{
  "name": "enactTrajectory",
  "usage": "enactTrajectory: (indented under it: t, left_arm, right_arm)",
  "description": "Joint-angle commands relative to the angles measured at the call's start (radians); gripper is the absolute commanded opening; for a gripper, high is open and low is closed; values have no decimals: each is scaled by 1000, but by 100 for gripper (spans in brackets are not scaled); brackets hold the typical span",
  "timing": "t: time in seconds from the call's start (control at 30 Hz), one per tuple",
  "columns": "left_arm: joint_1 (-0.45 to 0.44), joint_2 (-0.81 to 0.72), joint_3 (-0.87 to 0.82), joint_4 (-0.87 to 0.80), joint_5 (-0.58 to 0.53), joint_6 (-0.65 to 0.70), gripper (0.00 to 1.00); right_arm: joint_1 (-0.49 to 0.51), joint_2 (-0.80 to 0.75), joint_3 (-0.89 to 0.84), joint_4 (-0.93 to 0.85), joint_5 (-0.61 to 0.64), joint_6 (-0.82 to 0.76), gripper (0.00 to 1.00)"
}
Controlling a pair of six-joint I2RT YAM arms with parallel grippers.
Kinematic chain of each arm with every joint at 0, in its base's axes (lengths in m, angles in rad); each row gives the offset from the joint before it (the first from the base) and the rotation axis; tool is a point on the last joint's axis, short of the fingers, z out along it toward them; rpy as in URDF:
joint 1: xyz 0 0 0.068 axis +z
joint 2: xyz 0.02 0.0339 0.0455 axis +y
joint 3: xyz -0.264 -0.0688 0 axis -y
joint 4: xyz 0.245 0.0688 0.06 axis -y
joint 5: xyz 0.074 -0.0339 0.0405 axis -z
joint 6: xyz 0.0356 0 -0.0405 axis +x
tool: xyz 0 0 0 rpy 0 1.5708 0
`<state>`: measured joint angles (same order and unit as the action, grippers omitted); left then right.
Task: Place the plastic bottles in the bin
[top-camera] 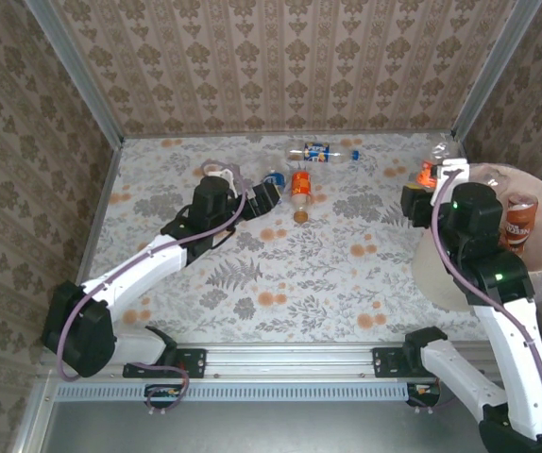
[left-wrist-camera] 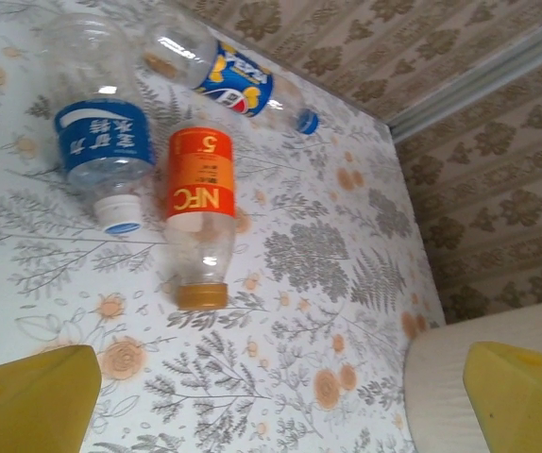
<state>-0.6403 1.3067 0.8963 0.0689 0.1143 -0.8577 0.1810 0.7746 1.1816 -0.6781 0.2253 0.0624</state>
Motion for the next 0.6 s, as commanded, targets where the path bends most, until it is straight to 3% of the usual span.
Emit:
enactTrajectory:
  t: [0.0,0.17,0.57]
  left_arm:
    - [-4,-19,-15,0,-63,-38,100]
    - [-4,-5,10,-24,-67,-20,96]
    - [-5,57,53,-16,-35,-56,100]
  right_arm:
    - [-39,-35,39,-104,134,-13,46]
    - [-116,-44,55,-188,237,-31,48]
    - [-316,-20,26,-283,430,-68,49]
